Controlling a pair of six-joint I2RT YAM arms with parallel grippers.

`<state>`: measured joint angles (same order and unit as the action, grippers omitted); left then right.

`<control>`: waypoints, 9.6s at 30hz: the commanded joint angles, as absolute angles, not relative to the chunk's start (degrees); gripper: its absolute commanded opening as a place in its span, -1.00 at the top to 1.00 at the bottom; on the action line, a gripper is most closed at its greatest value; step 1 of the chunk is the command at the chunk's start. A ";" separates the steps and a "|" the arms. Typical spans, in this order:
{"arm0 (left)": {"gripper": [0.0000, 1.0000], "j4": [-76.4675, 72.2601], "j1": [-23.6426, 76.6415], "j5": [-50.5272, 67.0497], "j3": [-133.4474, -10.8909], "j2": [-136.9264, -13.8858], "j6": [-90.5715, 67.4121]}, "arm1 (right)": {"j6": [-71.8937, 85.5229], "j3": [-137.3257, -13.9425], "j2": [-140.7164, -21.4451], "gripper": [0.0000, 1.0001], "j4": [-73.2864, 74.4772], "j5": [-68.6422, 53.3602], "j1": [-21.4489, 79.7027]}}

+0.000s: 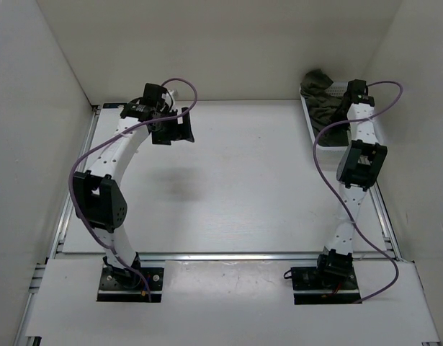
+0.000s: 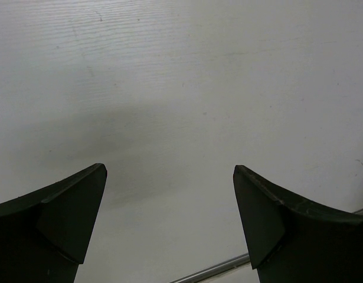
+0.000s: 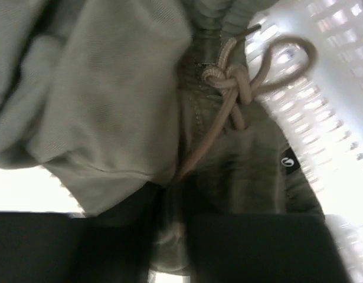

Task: Fold and stack the shorts
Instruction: Grab the shorts from the pile, then move the shorts to the center of the board, then flatten the shorts out

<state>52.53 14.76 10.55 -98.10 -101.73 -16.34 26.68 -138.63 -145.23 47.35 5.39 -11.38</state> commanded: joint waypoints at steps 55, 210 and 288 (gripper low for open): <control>-0.89 43.69 18.89 20.14 -68.64 -87.62 -28.82 | 24.87 -91.04 -102.47 -0.72 38.93 -1.31 32.08; 0.79 52.03 2.11 16.27 -100.47 -92.82 -36.04 | 22.77 -121.48 -107.07 1.00 55.70 -12.48 10.11; 0.79 59.60 9.23 4.30 -110.68 -93.97 -34.98 | 29.10 -113.22 -99.77 1.00 41.74 -12.83 7.73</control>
<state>57.30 9.72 4.32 -113.93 -98.59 -35.92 32.34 -115.87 -102.83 35.31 -10.90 7.94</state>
